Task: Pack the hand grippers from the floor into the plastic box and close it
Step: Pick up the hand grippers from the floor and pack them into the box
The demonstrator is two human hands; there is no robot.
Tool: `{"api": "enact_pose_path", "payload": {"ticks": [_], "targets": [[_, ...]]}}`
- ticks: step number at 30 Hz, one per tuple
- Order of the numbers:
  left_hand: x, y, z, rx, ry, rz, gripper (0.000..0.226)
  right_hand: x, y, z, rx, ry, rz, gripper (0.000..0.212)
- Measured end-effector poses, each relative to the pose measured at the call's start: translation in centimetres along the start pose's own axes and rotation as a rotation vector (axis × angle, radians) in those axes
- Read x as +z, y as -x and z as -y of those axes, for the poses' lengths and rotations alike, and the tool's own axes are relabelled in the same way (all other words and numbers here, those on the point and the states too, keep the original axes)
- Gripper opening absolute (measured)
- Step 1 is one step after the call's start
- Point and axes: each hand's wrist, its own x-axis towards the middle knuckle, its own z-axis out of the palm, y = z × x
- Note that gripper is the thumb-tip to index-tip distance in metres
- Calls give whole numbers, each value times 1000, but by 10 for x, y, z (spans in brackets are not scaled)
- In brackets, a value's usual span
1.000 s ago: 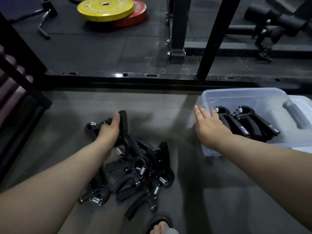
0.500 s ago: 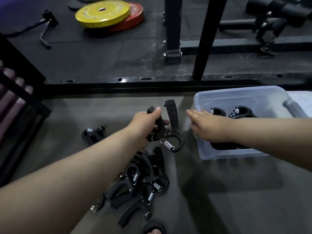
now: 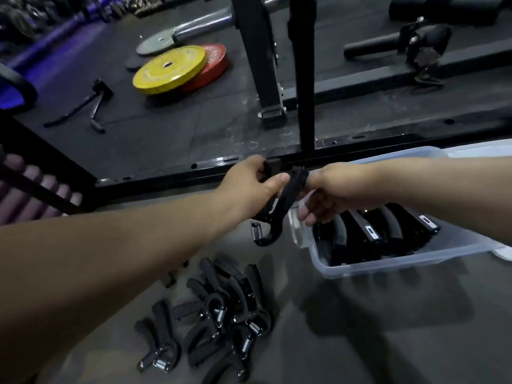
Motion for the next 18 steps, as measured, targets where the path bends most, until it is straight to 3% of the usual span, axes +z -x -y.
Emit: {"api": "enact_pose_path", "payload": {"ticks": [3,7,10,12,14,16,18], "targets": [[11,3,-16,158,-136,-51,23,-18,14,1,77,-272,137,57],[29,10,-24,468,-515,-46,18,-46,37,-1,60,-376,254,61],[47,12,-31,674,-712,35,39,-52,52,-10,98,-270,203,51],[64,11,-27,797,-755,86,32,-51,56,-19,96,-272,150,34],[79,9,-22,802,-726,55,22,-53,53,-29,87,-314,82,22],[92,7,-18,735,-674,56,33,-61,47,-37,89,-329,-28,19],[98,8,-8,551,-638,97,52,-71,44,-44,98,-244,-159,15]]}}
